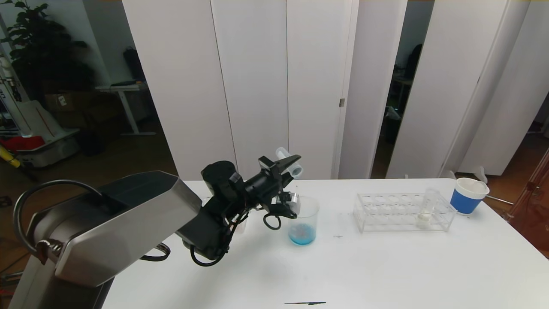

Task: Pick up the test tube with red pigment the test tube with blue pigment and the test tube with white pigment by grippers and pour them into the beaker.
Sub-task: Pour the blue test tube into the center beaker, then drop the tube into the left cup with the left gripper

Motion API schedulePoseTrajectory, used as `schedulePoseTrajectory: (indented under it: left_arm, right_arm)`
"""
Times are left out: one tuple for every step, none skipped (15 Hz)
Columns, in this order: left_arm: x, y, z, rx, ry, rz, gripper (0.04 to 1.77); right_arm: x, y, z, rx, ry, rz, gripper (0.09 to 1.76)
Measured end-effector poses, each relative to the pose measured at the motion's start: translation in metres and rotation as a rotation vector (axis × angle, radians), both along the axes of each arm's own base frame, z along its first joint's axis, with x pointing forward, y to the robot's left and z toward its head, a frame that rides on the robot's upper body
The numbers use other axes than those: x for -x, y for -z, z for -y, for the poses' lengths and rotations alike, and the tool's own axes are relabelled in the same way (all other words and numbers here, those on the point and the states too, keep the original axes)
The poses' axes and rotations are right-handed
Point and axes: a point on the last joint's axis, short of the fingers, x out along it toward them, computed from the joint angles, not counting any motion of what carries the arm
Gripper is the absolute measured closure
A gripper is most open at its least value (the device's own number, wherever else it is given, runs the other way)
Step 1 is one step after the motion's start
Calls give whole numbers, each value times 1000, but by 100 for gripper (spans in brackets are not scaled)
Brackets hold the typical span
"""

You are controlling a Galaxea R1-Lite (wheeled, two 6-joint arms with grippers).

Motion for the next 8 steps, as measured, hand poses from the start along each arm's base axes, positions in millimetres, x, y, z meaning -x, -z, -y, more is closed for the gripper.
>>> schedulePoseTrajectory:
  left_arm:
    - [0,0,-1,1,-2,4,124]
    - [0,0,-2,0,-4,4,124]
    - [0,-1,-2,-1,-4,4,124]
    - [0,-1,-2,-1,-4,6,124]
    - [1,-2,-3,2,-5,3,124]
    - [1,-4,-3,4,-5,-5,124]
    - [1,-7,-5,8,-10,-11,124]
    - [2,-11,-7,22,-17,-22,124]
  right_arm:
    - [0,0,0,0,0,0,12]
    - [0,0,0,0,0,0,12]
    - [0,0,0,0,0,0,12]
    - [0,0,0,0,0,0,12]
    - [0,0,0,0,0,0,12]
    - [0,0,0,0,0,0,12]
    - [0,0,0,0,0,0,12]
    - [0,0,0,0,0,0,12]
